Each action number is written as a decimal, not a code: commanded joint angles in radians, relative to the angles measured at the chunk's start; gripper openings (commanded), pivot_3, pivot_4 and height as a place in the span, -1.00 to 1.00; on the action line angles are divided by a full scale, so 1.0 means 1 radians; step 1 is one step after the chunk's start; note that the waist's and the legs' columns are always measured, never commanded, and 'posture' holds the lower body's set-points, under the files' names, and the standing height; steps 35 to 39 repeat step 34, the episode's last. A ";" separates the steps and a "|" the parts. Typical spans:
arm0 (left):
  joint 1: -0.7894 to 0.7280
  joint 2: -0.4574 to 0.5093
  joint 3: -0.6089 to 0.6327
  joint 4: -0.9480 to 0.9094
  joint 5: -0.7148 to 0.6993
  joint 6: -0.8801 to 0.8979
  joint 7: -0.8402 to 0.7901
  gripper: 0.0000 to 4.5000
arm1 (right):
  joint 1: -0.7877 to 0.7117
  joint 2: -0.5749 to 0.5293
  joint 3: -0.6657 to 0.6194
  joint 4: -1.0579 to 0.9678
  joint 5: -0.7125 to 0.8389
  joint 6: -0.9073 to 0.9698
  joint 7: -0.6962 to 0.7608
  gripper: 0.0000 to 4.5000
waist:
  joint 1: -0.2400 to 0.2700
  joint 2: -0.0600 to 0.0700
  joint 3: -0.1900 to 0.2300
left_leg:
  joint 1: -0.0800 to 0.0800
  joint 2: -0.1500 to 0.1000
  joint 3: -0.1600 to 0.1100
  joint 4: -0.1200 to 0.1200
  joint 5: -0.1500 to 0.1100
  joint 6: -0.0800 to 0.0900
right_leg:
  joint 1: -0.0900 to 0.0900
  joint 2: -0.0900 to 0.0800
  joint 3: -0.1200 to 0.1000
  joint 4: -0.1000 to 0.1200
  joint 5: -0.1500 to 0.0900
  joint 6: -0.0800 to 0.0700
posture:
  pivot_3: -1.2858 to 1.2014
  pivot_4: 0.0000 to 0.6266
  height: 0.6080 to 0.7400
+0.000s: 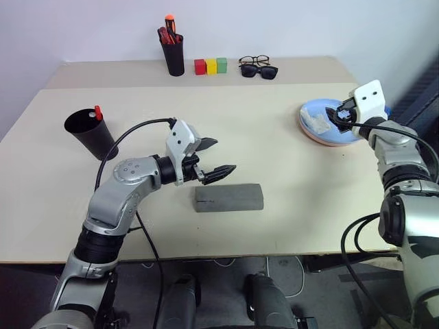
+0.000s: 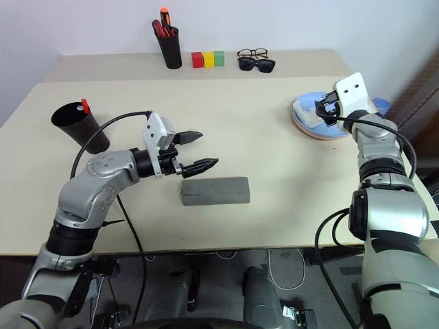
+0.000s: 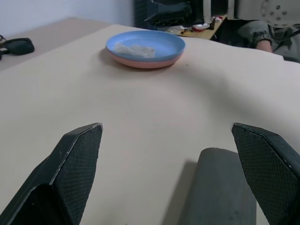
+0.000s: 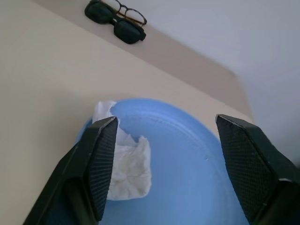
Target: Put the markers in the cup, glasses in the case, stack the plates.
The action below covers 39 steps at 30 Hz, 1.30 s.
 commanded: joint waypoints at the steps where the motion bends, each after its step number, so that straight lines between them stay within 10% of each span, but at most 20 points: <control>1: 0.032 0.023 0.008 -0.050 -0.007 -0.076 -0.050 1.00 | 0.049 -0.042 -0.034 -0.077 0.055 -0.043 0.122 0.51 | 0.000 0.000 0.000 | 0.000 0.000 0.000 0.000 0.000 0.000 | 0.000 0.000 0.000 0.000 0.000 0.000 | 0.03 -0.52 1.00; 9: 0.135 0.065 0.029 -0.035 -0.016 -0.179 -0.125 1.00 | 0.585 -0.111 -0.148 -0.668 0.314 0.155 0.463 0.51 | 0.015 0.000 0.000 | 0.000 0.000 0.000 0.000 0.000 0.000 | 0.001 0.000 0.000 -0.001 -0.001 -0.002 | 0.03 -0.52 1.00; 18: 0.327 0.102 0.167 -0.110 -0.047 -0.238 -0.095 1.00 | 1.156 -0.120 -0.417 -1.332 0.554 0.511 0.408 0.51 | 0.023 0.006 -0.002 | 0.003 0.001 0.003 0.002 -0.001 0.000 | 0.001 0.000 0.003 0.000 -0.003 -0.002 | 0.03 -0.52 1.00; 39: 0.562 0.128 0.292 -0.203 -0.066 -0.193 0.058 1.00 | 1.234 -0.084 -0.474 -1.481 0.596 0.616 0.304 0.51 | 0.033 0.005 -0.003 | -0.001 0.002 0.004 0.003 -0.002 0.000 | 0.000 -0.001 0.002 -0.006 -0.003 -0.003 | 0.03 -0.52 1.00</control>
